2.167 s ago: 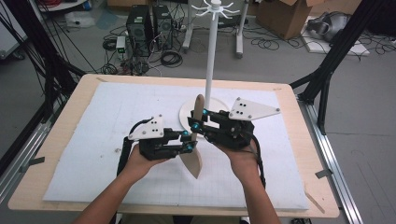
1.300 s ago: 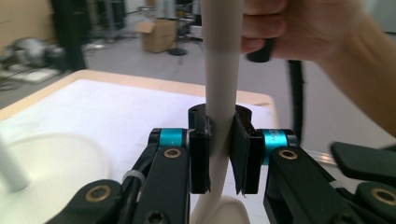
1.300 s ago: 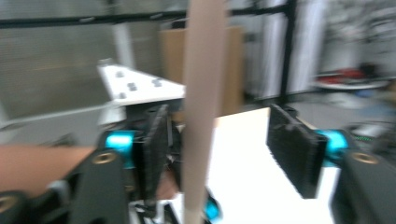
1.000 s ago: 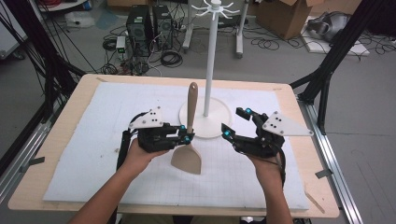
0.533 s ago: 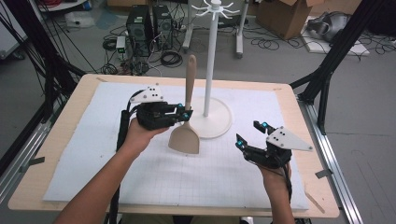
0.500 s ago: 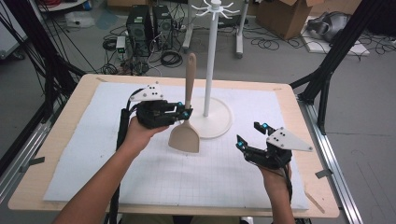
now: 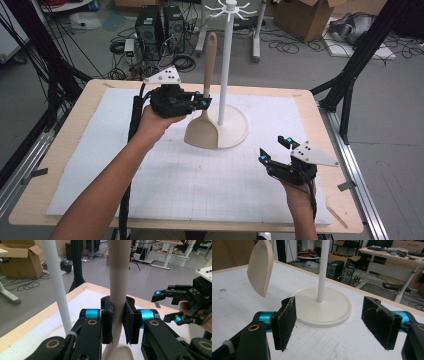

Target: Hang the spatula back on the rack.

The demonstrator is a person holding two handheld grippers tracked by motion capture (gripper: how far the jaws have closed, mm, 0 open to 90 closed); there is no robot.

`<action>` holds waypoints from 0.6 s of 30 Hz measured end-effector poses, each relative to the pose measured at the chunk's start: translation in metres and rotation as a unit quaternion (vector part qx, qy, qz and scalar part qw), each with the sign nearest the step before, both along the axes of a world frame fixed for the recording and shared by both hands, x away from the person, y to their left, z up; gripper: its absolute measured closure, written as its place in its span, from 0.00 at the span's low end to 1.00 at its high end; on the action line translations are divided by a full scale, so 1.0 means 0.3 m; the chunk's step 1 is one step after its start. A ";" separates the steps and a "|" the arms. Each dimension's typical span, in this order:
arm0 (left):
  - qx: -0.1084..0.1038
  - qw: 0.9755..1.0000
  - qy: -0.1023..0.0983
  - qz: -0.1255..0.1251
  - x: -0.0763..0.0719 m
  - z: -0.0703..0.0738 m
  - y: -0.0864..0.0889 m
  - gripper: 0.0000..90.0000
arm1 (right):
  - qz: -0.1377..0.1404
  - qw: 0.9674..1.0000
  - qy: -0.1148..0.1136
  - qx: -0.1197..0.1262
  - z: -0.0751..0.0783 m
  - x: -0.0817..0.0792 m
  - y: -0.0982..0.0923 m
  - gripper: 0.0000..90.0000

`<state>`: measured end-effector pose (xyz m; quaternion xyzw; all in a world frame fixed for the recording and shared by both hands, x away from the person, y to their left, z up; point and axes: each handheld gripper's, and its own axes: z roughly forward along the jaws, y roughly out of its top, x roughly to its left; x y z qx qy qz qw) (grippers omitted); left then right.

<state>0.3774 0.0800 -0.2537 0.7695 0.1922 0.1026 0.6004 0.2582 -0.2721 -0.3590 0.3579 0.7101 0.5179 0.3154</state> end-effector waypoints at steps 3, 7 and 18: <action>0.003 1.000 -0.001 0.007 0.013 0.015 -0.012 0.87 | 0.000 1.000 0.000 0.000 0.000 0.000 0.000 0.31; 0.008 1.000 -0.001 0.012 0.037 0.036 -0.034 0.87 | -0.001 1.000 -0.001 0.000 -0.001 0.001 -0.004 0.31; 0.028 0.999 0.006 0.035 0.091 0.057 -0.084 0.87 | -0.001 1.000 0.005 0.008 -0.014 -0.004 -0.014 0.31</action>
